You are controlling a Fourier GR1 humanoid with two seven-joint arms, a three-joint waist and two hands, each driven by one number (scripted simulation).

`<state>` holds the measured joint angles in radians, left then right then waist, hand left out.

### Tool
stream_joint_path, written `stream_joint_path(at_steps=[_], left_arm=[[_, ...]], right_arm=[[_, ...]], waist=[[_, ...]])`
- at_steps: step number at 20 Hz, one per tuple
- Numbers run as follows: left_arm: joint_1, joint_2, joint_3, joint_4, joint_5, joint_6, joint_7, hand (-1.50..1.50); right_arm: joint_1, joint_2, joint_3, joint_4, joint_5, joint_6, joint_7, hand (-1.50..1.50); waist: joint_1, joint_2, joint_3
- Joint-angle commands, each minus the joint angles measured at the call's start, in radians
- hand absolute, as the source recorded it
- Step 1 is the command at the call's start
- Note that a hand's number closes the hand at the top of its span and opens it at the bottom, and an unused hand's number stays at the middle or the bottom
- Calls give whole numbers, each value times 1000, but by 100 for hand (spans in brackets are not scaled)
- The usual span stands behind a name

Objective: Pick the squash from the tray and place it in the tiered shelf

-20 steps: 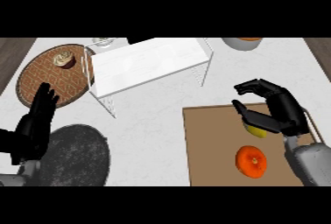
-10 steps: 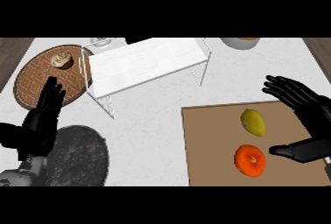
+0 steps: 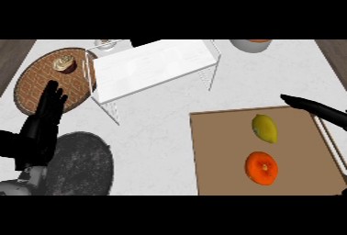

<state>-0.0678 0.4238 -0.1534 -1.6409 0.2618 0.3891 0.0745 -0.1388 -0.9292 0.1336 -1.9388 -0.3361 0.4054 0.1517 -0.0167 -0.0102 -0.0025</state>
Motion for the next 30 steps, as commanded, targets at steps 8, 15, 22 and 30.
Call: stream_joint_path(at_steps=[8,15,22,30], left_arm=[[17,-15,-2,-15,-10,-40,-6,0],[29,-24,-6,-99,-57,-6,61,0],[-13,-65,14,-40,-82,-23,63,0],[-23,-95,86,-1,-105,-83,51,0]], right_arm=[[-42,-15,239,-307,350,-66,480,-150],[-129,66,375,-261,576,8,616,-150],[-55,153,450,-232,787,42,692,-150],[7,230,325,-91,878,67,446,-150]], waist=[[23,9,1],[30,8,2],[17,9,3],[17,10,3]])
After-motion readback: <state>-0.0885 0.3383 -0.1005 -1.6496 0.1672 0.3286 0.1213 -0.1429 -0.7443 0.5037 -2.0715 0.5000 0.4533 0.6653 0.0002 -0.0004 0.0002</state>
